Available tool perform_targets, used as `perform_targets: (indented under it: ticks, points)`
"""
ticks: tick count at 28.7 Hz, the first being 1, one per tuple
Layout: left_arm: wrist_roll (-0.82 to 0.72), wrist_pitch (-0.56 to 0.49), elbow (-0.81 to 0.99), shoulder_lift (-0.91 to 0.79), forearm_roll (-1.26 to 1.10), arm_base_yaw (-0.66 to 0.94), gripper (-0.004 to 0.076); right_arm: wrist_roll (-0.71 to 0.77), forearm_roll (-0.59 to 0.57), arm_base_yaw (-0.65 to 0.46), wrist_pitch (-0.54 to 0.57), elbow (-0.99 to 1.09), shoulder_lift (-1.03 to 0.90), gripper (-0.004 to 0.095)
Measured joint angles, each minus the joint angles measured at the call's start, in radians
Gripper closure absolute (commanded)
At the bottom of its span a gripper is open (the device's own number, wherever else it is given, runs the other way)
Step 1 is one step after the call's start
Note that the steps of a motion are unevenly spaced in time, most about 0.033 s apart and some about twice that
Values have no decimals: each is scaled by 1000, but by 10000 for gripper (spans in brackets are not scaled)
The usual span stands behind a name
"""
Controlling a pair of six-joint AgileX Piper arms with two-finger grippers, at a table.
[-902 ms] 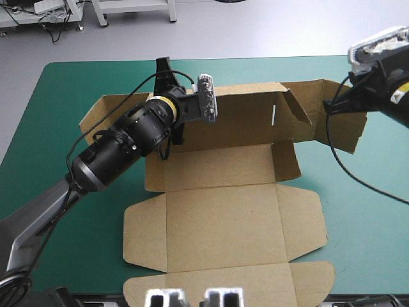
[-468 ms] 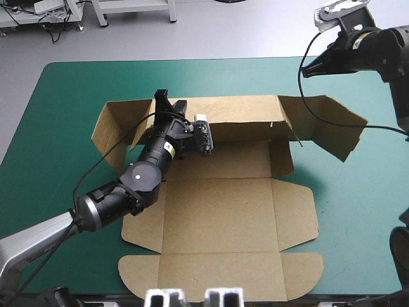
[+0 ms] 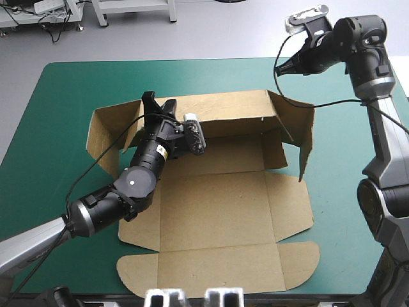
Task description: Fold the box
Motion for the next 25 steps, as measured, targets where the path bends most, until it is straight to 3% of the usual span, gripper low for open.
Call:
perform_targets:
  ticks: [14, 25]
  points:
    - [0, 32, 1, 0, -3, 0, 732, -73, 198, -2, -3, 317, -34, 926]
    - [0, 28, 1, 0, 0, 0, 732, -146, 235, -19, -1, 419, -201, 926]
